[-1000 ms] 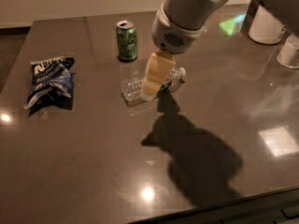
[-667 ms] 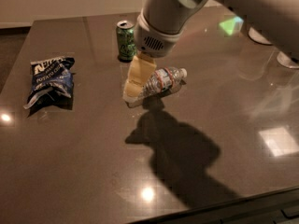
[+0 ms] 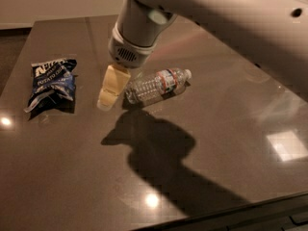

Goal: Pick blue chip bag

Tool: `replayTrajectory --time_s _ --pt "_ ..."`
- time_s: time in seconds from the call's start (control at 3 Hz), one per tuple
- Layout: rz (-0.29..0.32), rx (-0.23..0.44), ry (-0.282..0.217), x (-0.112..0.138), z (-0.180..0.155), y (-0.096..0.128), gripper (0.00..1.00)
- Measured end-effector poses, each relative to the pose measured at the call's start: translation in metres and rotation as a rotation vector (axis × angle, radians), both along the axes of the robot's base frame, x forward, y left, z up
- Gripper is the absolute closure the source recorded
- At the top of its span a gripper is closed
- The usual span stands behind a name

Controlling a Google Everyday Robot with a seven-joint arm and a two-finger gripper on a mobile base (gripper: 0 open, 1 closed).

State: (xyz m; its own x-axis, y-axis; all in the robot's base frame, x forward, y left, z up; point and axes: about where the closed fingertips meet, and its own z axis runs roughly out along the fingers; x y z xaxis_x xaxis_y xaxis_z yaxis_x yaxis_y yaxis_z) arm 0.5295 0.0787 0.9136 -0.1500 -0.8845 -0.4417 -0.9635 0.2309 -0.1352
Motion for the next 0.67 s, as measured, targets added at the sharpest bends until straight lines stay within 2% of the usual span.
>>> replayTrajectory --time_s 0.67 --pt "0.000 0.002 -0.016 0.0003 0.0003 0.0035 0.00"
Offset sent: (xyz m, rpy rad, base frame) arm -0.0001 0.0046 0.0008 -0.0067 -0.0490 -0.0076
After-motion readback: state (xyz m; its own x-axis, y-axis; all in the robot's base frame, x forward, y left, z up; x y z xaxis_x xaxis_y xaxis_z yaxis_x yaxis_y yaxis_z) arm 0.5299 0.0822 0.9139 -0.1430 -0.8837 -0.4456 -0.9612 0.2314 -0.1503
